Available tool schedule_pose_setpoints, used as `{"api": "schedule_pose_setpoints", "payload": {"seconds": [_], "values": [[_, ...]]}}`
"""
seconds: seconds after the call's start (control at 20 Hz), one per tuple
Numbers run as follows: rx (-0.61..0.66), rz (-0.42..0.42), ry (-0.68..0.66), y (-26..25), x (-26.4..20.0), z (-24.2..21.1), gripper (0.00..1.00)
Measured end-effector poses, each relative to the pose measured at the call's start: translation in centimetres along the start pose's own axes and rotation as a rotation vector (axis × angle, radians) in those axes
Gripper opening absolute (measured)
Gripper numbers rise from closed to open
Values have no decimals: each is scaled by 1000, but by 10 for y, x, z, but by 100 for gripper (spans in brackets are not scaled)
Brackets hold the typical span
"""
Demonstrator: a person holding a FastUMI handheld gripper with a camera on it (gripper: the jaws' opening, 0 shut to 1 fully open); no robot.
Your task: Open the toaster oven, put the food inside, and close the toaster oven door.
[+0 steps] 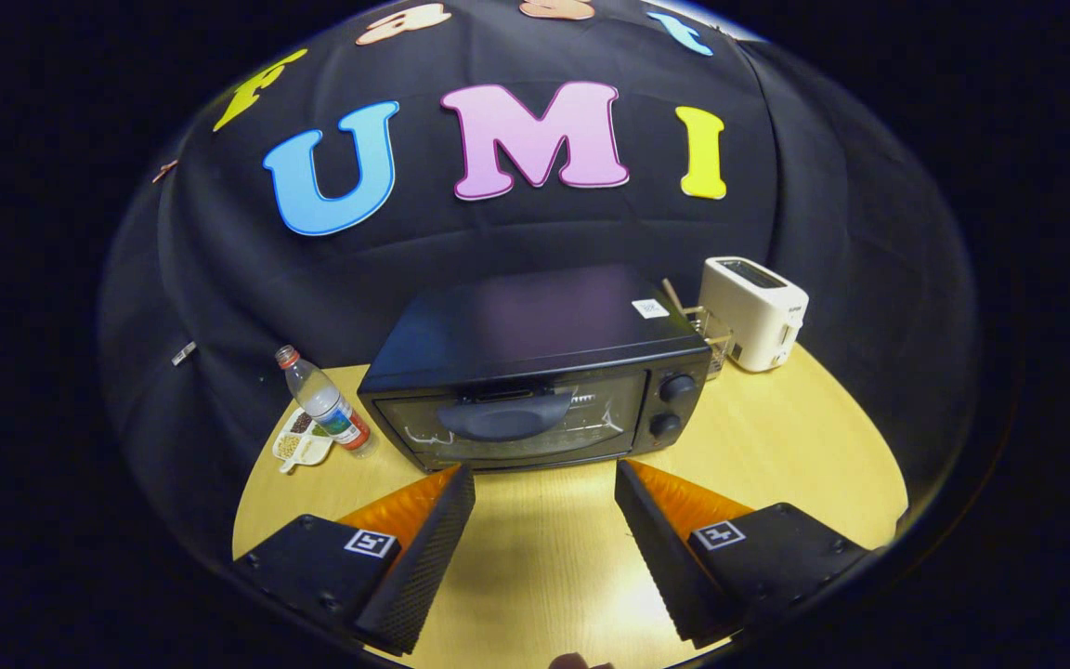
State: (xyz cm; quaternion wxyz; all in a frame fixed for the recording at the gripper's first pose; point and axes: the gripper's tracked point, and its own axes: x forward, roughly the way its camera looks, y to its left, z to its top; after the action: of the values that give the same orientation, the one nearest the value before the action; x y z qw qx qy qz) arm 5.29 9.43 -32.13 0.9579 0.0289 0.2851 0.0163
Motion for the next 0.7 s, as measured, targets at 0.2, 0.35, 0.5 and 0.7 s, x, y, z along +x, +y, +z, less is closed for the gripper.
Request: {"api": "schedule_pose_setpoints", "payload": {"seconds": [0.2, 0.35, 0.5, 0.7], "values": [[-59, -13, -149, -17, -37, 50, 100], [-86, -6, -253, -25, -71, 88, 100], [-71, 6, -338, -35, -111, 119, 99], [-84, 0, -448, -56, -161, 146, 99]]}}
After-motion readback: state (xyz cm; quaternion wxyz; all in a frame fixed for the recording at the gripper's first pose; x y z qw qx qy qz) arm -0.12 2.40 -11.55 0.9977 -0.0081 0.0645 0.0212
